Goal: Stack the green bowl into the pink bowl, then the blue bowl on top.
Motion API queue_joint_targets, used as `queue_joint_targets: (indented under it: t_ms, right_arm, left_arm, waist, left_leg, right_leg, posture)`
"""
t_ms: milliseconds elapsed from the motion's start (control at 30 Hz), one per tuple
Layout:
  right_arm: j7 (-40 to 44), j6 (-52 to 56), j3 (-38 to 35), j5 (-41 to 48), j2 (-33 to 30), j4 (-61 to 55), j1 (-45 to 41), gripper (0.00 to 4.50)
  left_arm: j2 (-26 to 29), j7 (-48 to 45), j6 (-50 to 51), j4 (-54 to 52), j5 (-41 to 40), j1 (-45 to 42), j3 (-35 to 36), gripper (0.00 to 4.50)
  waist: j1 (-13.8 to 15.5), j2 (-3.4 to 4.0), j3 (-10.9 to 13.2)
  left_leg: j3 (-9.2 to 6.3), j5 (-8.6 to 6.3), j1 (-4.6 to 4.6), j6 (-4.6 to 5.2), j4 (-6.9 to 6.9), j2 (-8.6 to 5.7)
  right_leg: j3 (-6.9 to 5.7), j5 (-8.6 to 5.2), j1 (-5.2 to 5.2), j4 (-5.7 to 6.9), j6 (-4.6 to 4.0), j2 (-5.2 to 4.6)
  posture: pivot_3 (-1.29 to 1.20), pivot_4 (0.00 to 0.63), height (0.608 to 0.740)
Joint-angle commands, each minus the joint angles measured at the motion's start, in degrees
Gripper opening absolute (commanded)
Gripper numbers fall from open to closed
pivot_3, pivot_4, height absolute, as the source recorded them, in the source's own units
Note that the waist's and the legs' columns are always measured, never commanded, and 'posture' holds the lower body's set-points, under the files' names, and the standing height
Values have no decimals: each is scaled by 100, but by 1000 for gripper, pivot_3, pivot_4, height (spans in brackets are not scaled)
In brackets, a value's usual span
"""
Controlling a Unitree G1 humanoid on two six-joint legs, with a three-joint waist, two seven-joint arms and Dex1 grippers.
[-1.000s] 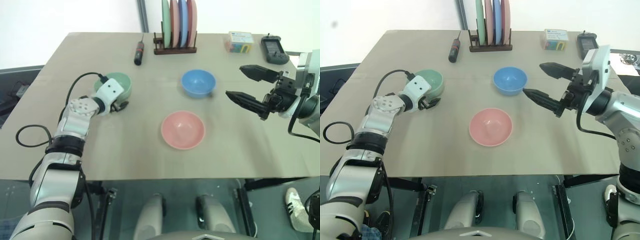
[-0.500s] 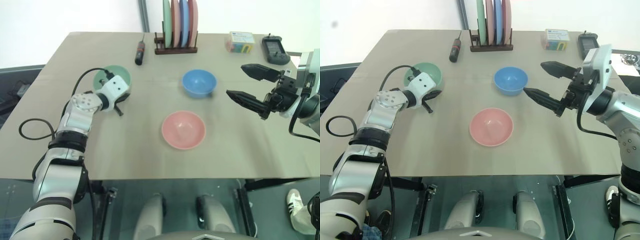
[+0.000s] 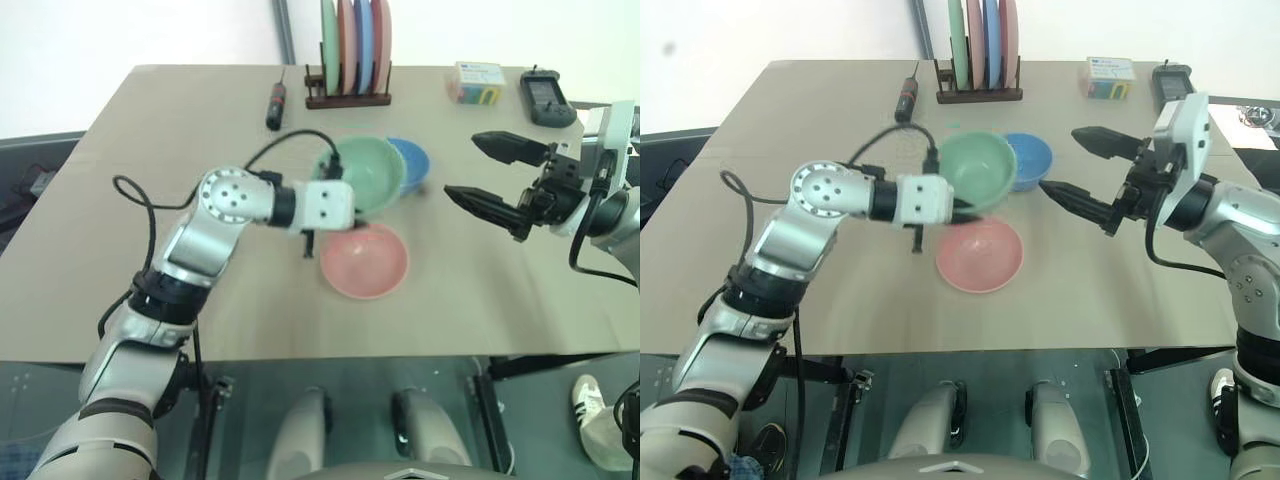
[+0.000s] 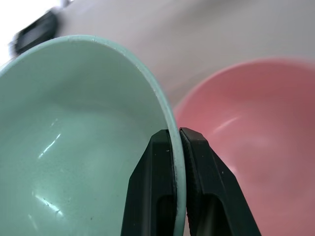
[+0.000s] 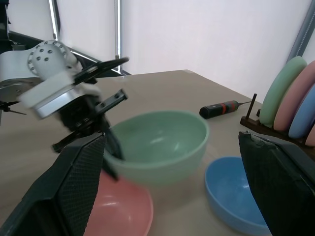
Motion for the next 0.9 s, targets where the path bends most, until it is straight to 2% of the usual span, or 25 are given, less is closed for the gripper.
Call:
queue_joint_targets:
  t_ms: [33, 167, 200, 233, 267, 300, 367, 500, 700, 833, 900]
  right_arm:
    - [14, -133, -84, 43, -95, -110, -116, 4500]
    - [-1, -138, -99, 53, -94, -159, -61, 4500]
    - [-4, -137, -101, 56, -93, -165, -50, 4500]
    - [-7, -136, -103, 57, -92, -169, -43, 4500]
    - [-7, -136, -104, 57, -94, -165, -41, 4500]
    - [-3, -138, -106, 54, -97, -156, -41, 4500]
    - [28, -157, -83, 10, -116, -115, -38, 4500]
    - [81, -218, 184, -351, -242, 106, -131, 4500]
    - [497, -1301, 1293, -1989, -628, 1283, -631, 4500]
    - [803, -2454, 2137, -3049, -330, 2769, -1443, 4500]
    - [961, -2855, 2354, -3308, -156, 3276, -1698, 4500]
  left_arm:
    - [185, -411, 296, -765, -486, 30, 67, 73]
    - [305, -611, 459, -1040, -731, 91, 92, 73]
    - [306, -619, 463, -1049, -755, 95, 102, 828]
    - [311, -626, 460, -1054, -770, 101, 112, 830]
    - [351, -672, 501, -1075, -812, 111, 126, 1192]
    - [391, -727, 537, -1095, -863, 121, 138, 1192]
    - [324, -568, 613, -1074, -940, 124, 259, 2094]
    - [213, -77, 1036, -1039, -1176, 173, 663, 3622]
    - [137, 794, 1989, -1209, -1948, 513, 1712, 3622]
    - [-280, 1857, 2456, -1277, -2635, 1142, 2910, 3622]
    - [-359, 2145, 2497, -1417, -2746, 1525, 3216, 3622]
  waist:
    - [3, 0, 0]
    - [4, 0, 0]
    - [9, 0, 0]
    - [14, 0, 0]
    - [15, 0, 0]
    - [15, 0, 0]
    - [16, 0, 0]
    - [17, 0, 0]
    - [-20, 0, 0]
    - [-127, 0, 0]
    - [-144, -1, 1]
  left_leg:
    - [0, 0, 1, 0, 1, 0]
    - [1, 0, 2, 0, 1, 0]
    - [0, 0, 2, 0, 1, 0]
    - [0, 0, 2, 0, 2, 0]
    - [0, 0, 2, 0, 2, 0]
    - [1, 0, 2, 0, 2, 0]
    - [0, 0, 2, 0, 3, 0]
    - [0, 0, 2, 0, 4, 0]
    - [1, 0, 6, 0, 6, 1]
    - [13, 0, 17, 0, 5, 2]
    - [7, 0, 17, 0, 3, 3]
  right_leg:
    - [0, 0, 0, 0, 0, 0]
    - [1, -1, 1, 0, 1, 0]
    - [1, -1, 1, 0, 1, 1]
    - [1, -1, 2, 0, 1, 1]
    - [1, -1, 2, -1, 1, 1]
    - [1, -1, 2, -1, 1, 1]
    - [1, -1, 2, -1, 1, 1]
    - [0, -1, 2, -1, 2, 1]
    - [1, -2, 2, 1, 2, 1]
    - [13, 0, 4, 2, 2, 0]
    - [9, 0, 4, 2, 1, 2]
  posture:
    - [0, 150, 740]
    - [0, 150, 740]
    - [0, 150, 740]
    - [0, 150, 740]
    - [0, 150, 740]
    - [0, 150, 740]
    - [0, 150, 740]
    - [0, 150, 740]
    - [0, 150, 740]
    - [0, 150, 740]
    - [0, 150, 740]
